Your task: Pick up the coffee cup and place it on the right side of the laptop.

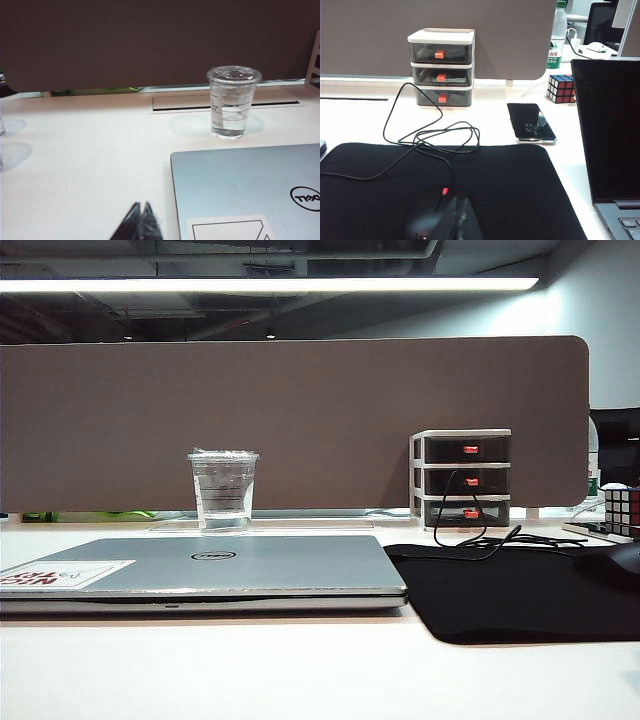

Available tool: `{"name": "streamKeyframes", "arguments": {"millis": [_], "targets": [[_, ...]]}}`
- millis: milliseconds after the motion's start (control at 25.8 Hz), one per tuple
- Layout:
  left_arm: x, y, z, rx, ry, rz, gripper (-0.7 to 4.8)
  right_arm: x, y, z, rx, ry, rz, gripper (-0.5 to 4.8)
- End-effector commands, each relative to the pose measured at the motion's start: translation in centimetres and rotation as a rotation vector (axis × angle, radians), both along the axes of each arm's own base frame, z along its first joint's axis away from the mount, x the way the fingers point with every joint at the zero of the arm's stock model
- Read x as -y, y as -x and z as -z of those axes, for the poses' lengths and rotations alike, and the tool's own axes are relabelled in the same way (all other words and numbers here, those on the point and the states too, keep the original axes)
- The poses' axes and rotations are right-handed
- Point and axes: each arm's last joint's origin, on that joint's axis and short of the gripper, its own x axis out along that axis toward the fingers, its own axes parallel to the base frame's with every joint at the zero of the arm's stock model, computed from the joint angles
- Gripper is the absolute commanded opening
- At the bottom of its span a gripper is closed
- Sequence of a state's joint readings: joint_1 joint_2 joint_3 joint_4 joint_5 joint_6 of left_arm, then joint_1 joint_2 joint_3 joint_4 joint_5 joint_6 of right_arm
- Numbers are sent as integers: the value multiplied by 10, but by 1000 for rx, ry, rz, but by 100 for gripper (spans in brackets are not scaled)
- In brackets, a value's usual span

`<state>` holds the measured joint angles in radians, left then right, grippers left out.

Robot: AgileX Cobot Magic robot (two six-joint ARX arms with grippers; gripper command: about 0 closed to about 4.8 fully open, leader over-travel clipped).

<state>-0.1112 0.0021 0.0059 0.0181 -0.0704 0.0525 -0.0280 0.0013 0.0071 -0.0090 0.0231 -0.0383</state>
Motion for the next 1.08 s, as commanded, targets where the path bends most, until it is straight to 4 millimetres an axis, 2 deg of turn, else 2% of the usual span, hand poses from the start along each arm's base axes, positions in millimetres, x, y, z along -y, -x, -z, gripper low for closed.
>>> {"name": "streamKeyframes", "arguments": {"millis": [39, 387, 542, 658, 813, 851, 1006, 1045, 1083], "targets": [[0, 0, -2, 14, 1, 2, -5, 0, 0, 1, 8, -1, 1, -5], [0, 0, -2, 14, 5, 3, -5, 0, 0, 1, 9, -1, 0, -5], [1, 0, -2, 6, 138, 48, -5, -1, 0, 1, 3, -56, -36, -5], [3, 0, -2, -1, 171, 103, -5, -5, 0, 3, -20, -150, -179, -5], [6, 1, -5, 26, 170, 225, -5, -17, 4, 3, -62, -176, -627, -5], [6, 1, -6, 27, 170, 235, -5, -19, 5, 3, -65, -173, -679, -5], [6, 1, -5, 17, 210, 240, 3, -20, 6, 1, -46, -161, -720, -5], [6, 1, -5, 13, 217, 240, 48, -20, 6, -2, -16, -149, -724, -4], [6, 1, -5, 11, 217, 240, 67, -20, 6, -3, -2, -144, -725, -4]]}}
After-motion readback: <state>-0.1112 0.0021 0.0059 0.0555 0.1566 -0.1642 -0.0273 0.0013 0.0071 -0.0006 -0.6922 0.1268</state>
